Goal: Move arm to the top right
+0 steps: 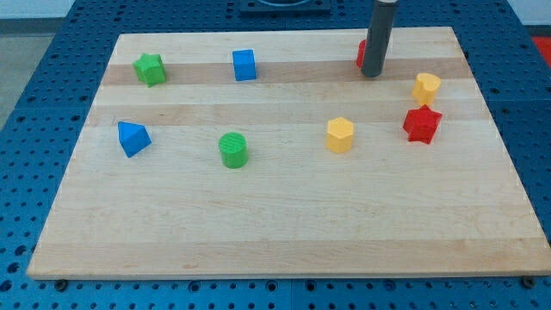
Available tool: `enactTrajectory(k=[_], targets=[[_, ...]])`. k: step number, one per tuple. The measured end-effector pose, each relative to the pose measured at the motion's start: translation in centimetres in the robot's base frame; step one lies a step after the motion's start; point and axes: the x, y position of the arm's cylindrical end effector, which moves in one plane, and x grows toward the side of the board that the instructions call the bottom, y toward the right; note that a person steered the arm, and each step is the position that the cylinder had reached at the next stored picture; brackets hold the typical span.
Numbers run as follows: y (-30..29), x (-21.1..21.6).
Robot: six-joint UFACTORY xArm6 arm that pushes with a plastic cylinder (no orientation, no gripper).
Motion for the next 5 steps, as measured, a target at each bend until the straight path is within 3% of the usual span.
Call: enactTrajectory(k=[2,4,5], targets=[[-4.1,1.4],[-4.1,-5.8],[-4.1,-5.8]])
